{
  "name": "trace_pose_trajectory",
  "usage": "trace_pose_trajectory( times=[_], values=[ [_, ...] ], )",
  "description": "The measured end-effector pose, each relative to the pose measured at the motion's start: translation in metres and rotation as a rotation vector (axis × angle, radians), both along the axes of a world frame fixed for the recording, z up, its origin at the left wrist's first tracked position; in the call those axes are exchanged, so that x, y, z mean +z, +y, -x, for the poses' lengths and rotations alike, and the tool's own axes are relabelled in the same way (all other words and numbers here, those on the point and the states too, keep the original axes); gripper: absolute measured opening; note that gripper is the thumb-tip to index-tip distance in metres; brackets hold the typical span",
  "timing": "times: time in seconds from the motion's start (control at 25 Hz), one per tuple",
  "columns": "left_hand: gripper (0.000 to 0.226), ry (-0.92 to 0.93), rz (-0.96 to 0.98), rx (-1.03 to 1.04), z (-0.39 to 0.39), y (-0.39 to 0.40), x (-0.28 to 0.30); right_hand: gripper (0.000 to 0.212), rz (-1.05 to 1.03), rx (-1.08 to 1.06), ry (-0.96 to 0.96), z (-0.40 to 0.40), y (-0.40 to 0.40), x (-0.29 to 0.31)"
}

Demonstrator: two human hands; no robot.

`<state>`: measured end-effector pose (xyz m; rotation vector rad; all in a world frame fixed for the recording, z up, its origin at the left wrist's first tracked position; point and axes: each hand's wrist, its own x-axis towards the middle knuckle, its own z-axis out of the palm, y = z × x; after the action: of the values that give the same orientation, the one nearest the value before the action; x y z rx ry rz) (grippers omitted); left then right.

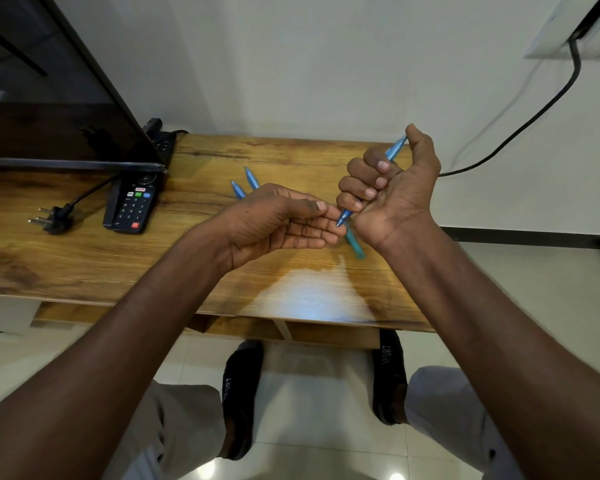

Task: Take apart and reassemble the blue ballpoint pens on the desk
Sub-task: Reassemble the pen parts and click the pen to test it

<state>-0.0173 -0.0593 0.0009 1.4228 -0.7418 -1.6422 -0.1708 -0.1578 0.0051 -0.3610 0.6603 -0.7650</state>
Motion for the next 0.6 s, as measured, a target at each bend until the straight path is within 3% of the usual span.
trace_pose_trajectory(
  times=[0.6],
  values=[
    [0.028, 0.013, 0.010, -0.021, -0.0002, 0.0009, -0.0007, 0.055, -0.094, -0.099, -0.006, 0.0008, 0.0024, 0.0011]
  ],
)
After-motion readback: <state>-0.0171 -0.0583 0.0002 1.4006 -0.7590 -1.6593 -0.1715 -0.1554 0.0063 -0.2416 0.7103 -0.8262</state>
